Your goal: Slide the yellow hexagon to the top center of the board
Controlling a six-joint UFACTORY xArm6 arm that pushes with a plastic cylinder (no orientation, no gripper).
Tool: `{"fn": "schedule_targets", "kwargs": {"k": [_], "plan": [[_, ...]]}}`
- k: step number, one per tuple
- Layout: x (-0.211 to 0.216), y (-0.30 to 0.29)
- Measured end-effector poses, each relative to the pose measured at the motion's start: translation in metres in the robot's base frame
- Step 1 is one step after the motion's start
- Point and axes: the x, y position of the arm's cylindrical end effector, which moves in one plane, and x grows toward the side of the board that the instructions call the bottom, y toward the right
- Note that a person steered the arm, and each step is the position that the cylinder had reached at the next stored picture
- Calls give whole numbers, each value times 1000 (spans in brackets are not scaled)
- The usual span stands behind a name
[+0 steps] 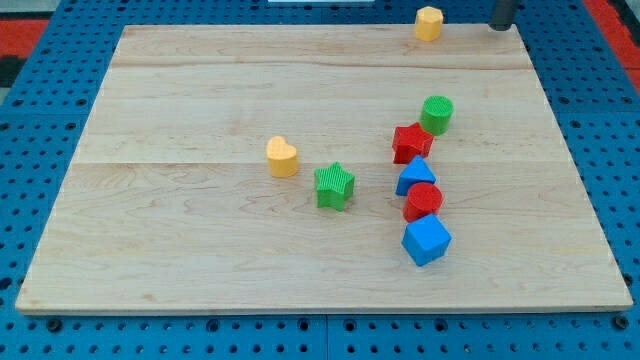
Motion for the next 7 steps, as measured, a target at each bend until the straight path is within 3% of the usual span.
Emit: {"fn": "schedule_targets", "kwargs": {"k": [3, 7], "plan": [[1, -57], [0, -78]]}}
